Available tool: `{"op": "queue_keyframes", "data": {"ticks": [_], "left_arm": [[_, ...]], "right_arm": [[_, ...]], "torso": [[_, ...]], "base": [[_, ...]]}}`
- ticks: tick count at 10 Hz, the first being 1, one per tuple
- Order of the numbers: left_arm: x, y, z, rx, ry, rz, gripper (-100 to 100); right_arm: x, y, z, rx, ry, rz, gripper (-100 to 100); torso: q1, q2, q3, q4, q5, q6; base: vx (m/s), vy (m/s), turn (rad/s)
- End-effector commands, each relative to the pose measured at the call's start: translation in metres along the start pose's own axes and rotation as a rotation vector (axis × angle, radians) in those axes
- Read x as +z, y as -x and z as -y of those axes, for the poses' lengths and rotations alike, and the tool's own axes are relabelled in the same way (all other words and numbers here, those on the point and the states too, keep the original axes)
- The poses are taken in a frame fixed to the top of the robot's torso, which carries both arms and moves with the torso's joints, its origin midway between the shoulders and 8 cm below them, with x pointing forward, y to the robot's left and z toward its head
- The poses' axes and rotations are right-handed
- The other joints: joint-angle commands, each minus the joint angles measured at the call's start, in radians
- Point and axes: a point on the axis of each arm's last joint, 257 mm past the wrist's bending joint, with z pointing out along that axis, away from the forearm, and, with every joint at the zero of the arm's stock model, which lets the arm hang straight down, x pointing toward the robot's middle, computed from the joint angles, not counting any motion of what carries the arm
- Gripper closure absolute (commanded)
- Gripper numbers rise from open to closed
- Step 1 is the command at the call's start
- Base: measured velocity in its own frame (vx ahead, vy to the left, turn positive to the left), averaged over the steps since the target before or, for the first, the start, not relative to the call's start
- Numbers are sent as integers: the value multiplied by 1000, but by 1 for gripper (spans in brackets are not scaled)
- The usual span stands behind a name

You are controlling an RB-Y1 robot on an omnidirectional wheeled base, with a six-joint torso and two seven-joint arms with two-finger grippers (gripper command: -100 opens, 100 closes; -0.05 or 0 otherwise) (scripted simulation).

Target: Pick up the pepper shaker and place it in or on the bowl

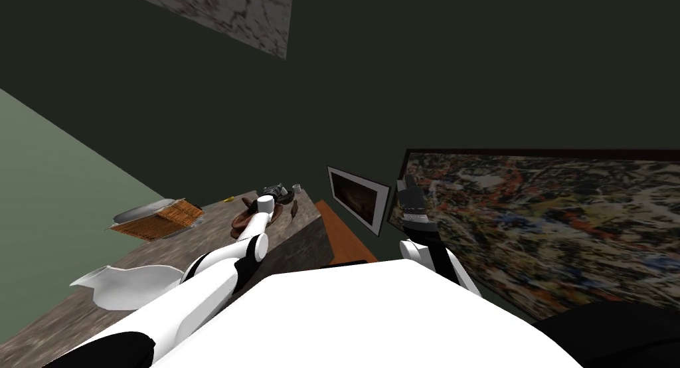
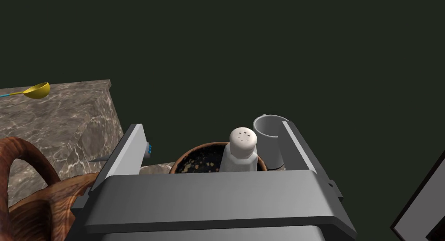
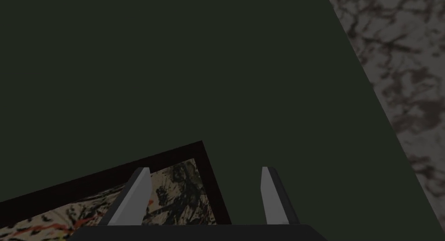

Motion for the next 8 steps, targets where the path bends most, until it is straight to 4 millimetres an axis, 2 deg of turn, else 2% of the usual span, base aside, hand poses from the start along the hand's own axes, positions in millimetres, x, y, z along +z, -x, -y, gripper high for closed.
{"op": "queue_keyframes", "data": {"ticks": [1, 2, 3, 4, 5, 6, 7, 8], "left_arm": [[3, -1, 2, -3, -11, 3, -100], [3, -1, 2, -3, -11, 3, -100], [6, -5, -27, -34, 14, 4, -100], [7, -13, -31, -1, 19, -8, -100], [7, -9, -57, -58, 41, 7, -100], [10, -26, -66, -38, 52, -17, -100], [10, -26, -66, -13, 52, -20, -100], [9, -26, -95, -54, 80, -8, -100]], "right_arm": [[0, 0, 0, 0, 0, 0, 0], [0, 0, 0, 0, 0, 0, 0], [0, 0, 0, 0, 0, 0, 0], [0, 0, 0, 0, 0, 0, 0], [0, 0, 0, 0, 0, 0, 0], [0, 0, 0, 0, 0, 0, 0], [0, 0, 0, 0, 0, 0, 0], [0, 0, 0, 0, 0, 0, 0]], "torso": [[0, 0, 0, 0, 0, 0], [0, 0, 0, 0, 0, 0], [1, -1, 0, 0, 0, 0], [0, -1, -1, 0, 0, -1], [0, 0, 0, 0, 0, 0], [0, 0, 0, 0, 0, -1], [0, 1, 0, 0, 0, 0], [0, 0, 0, 0, 0, 0]], "base": [[-1, 1, -25], [0, 0, 0], [-18, 17, 283], [-24, 5, 152], [-35, 12, 274], [-31, 2, 135], [-12, 0, -29], [-25, 16, 180]]}}
